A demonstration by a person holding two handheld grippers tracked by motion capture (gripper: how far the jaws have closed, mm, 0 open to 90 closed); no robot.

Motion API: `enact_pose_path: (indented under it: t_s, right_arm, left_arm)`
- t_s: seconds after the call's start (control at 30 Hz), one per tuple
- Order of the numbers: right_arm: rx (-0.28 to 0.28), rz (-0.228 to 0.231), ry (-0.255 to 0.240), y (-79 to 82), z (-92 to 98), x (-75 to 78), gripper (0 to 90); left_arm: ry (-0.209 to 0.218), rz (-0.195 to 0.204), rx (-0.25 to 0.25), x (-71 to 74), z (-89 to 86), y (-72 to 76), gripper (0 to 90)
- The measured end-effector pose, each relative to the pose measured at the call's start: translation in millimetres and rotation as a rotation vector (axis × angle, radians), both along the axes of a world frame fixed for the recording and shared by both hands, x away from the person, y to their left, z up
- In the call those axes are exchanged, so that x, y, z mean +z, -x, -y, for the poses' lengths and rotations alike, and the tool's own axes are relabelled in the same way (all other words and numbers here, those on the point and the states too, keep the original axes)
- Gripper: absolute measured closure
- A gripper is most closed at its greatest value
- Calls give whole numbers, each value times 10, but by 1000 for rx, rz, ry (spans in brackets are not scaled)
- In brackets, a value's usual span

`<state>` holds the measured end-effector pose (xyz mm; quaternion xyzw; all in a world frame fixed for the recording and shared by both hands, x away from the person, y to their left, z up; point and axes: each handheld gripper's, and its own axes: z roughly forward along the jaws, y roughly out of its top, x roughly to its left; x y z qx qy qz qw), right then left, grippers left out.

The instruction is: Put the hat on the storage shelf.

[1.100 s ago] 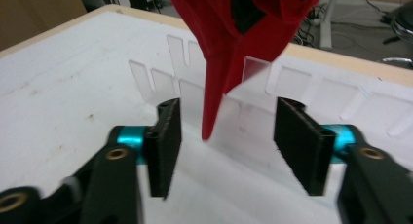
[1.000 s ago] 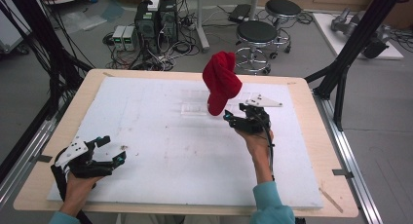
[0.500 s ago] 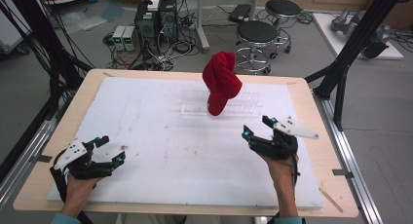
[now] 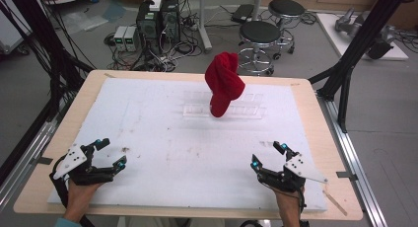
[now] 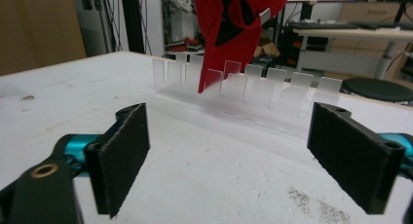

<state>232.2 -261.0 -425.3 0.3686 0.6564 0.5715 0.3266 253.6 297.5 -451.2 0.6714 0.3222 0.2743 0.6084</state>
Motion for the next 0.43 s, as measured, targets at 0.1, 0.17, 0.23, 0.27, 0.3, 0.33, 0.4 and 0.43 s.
enact_pose_path:
  t_s: [0.1, 0.17, 0.23, 0.27, 0.3, 0.33, 0.4, 0.43]
  right_arm:
    - [-8, 8, 2, 23, -14, -118, 121]
    - [-11, 1, 2, 30, -13, -184, 121]
    - [-16, 6, -10, 40, 0, -243, 120]
    - [-20, 17, -15, 46, 8, -263, 119]
    - [-30, 35, -25, 69, 12, -265, 119]
    - [-36, 56, -32, 77, 19, -271, 119]
    - [-43, 46, -44, 72, 31, -273, 119]
    - [-52, 34, -55, 70, 30, -272, 119]
  left_arm:
    - [-4, 19, -1, -3, -3, 16, 92]
    - [-3, 26, 2, -5, -2, 22, 92]
    - [-7, 26, 3, -5, 5, 26, 92]
    - [-13, 29, 2, -5, 8, 26, 92]
    - [-17, 31, 2, -4, 8, 28, 92]
    - [-13, 30, 4, -6, 8, 29, 94]
    - [-6, 30, 6, -6, 1, 31, 96]
    - [-5, 30, 6, -6, 0, 30, 96]
